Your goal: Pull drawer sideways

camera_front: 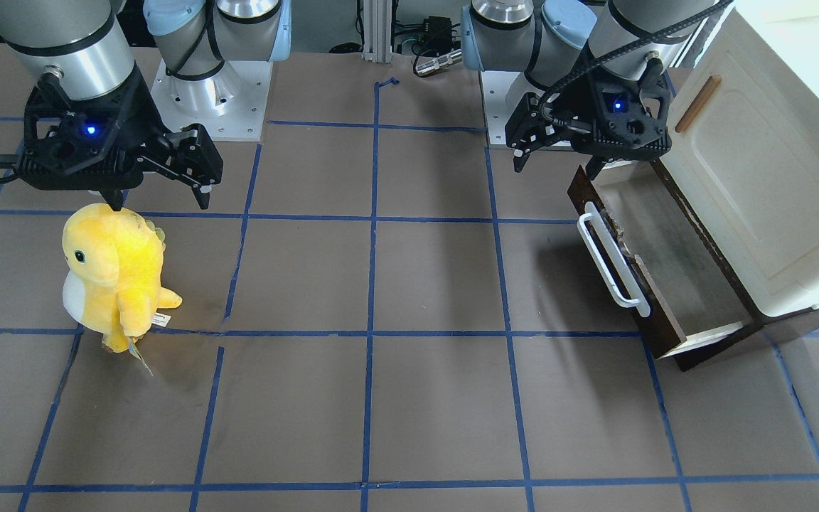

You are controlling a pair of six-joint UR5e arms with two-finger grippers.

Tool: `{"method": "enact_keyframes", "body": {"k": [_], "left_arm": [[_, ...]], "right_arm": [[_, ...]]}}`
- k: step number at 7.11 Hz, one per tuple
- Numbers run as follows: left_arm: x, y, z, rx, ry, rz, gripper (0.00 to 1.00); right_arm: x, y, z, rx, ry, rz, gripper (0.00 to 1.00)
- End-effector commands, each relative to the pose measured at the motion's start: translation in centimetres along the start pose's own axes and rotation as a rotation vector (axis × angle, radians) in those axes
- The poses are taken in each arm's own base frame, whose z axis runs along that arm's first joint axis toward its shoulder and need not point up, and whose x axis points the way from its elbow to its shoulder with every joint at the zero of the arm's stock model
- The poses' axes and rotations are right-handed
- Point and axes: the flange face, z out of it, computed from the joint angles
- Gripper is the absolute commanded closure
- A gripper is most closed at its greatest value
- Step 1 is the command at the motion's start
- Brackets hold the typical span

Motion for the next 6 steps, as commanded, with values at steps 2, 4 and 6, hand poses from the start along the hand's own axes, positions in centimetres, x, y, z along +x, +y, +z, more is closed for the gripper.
{"method": "enact_keyframes", "body": {"k": [2, 4, 6], "left_arm": [[-1.08, 1.44, -2.50, 0.056, -0.144, 0.001, 0.00], [-0.98, 0.87, -3.12, 0.113, -0.145, 0.001, 0.00], [-0.91, 0.75, -2.72, 0.122, -0.136, 0.005, 0.00]], "right_arm": [[0.00, 0.00, 0.00, 0.000, 0.000, 0.000, 0.00], [0.01, 0.00, 0.00, 0.000, 0.001, 0.000, 0.00], [0.00, 0.00, 0.00, 0.000, 0.000, 0.000, 0.00]]}}
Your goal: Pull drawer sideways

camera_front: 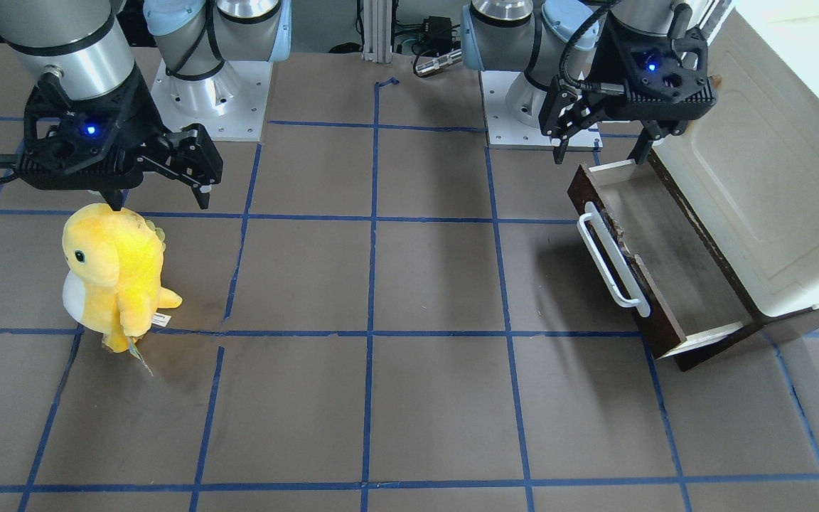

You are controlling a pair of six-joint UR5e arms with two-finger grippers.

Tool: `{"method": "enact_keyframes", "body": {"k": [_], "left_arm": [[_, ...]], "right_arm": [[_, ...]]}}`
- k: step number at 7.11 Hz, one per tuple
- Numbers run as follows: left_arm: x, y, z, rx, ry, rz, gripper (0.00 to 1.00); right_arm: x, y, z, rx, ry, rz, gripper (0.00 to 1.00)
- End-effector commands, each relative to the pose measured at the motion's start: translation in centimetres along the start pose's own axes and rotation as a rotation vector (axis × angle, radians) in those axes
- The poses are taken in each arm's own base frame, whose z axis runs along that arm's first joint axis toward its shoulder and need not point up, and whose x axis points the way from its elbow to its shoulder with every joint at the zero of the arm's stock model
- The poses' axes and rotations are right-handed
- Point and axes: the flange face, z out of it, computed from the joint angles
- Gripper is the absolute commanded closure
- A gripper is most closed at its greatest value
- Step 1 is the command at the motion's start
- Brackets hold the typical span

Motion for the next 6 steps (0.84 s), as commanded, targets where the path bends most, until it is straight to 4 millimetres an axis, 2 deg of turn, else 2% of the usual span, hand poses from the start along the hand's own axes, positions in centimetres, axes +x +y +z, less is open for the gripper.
{"method": "enact_keyframes", "body": {"k": [1, 3, 6], "left_arm": [[0.6, 0.1, 0.1, 0.009, 0.055, 0.004, 0.00], [0.9, 1.1, -1.2, 0.026, 0.090, 0.018, 0.00], [0.9, 1.3, -1.6, 0.034, 0.085, 0.020, 0.00]], "right_arm": [[0.0, 0.0, 0.0, 0.000, 0.000, 0.000, 0.00], [0.0, 0.0, 0.0, 0.000, 0.000, -0.002, 0.00], [0.0, 0.0, 0.0, 0.000, 0.000, 0.000, 0.00]]}}
